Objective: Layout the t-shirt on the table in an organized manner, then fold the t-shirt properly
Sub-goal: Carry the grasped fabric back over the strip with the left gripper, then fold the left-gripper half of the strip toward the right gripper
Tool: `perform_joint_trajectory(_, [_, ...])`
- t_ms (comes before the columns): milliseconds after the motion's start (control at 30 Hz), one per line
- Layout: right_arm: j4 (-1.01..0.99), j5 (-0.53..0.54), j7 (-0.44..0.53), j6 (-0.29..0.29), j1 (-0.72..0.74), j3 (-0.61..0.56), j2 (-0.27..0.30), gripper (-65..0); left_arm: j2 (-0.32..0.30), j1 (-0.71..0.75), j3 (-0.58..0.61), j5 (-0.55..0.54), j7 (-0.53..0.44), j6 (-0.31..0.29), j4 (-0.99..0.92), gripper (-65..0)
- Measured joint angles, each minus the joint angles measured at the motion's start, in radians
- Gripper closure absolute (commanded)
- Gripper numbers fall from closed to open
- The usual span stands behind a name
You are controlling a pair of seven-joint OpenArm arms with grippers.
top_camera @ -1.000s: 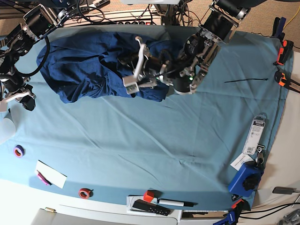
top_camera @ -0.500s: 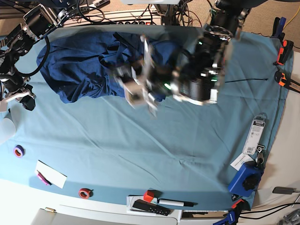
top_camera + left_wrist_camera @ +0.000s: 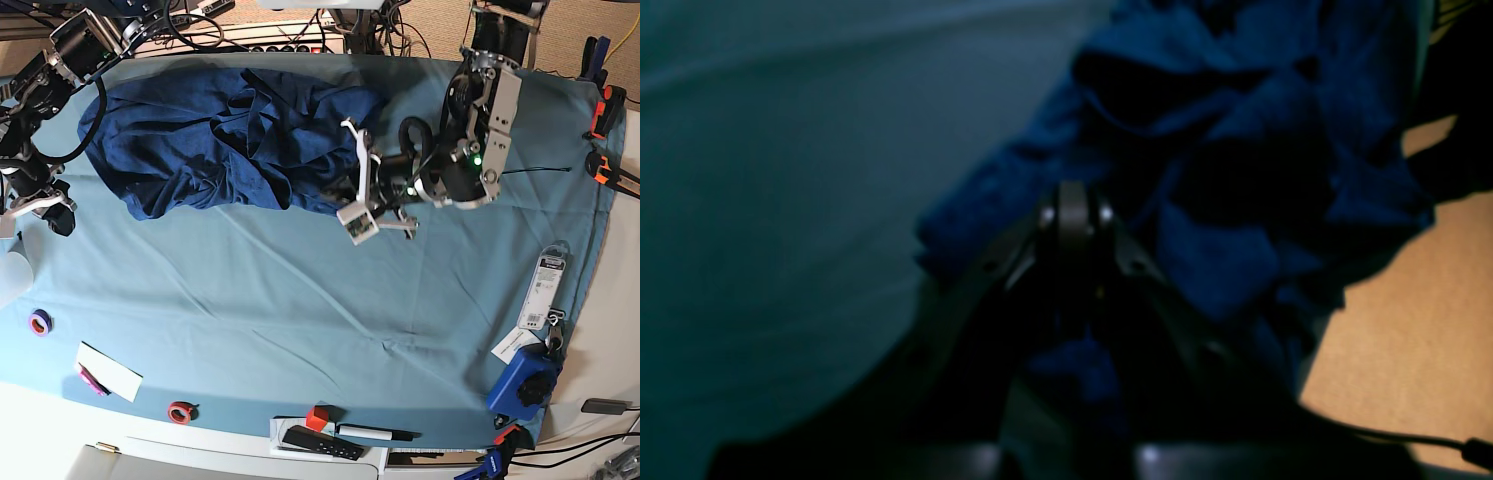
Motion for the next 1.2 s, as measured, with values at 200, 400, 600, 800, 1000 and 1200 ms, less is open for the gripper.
perform_joint_trajectory(200, [0.0, 0.0, 0.0, 0.0, 0.0, 0.0, 0.0, 0.0, -0.006, 0.038, 0.014, 0.0, 0.002, -0.018, 0.0, 0.0])
perform_joint_trajectory(400, [0.0, 0.0, 0.0, 0.0, 0.0, 0.0, 0.0, 0.0, -0.006, 0.063, 0.126, 0.003, 0.03, -0.018, 0.0, 0.0])
perform_joint_trajectory(600, [0.0, -0.001, 0.0, 0.0, 0.0, 0.0, 0.0, 0.0, -0.007, 0.062, 0.215, -0.009, 0.042, -0.018, 0.0, 0.0])
perform_joint_trajectory(800, [0.0, 0.0, 0.0, 0.0, 0.0, 0.0, 0.0, 0.0, -0.009, 0.06, 0.262, -0.301, 0.207, -0.018, 0.022, 0.0])
perform_joint_trajectory(1000, [0.0, -0.001, 0.0, 0.005, 0.0, 0.0, 0.0, 0.0, -0.043, 0.035, 0.259, -0.436, 0.245, -0.019, 0.109, 0.0])
perform_joint_trajectory(1200, [0.0, -0.001, 0.0, 0.004, 0.0, 0.0, 0.0, 0.0, -0.056, 0.033, 0.172, -0.137, 0.005, -0.019, 0.118, 0.0])
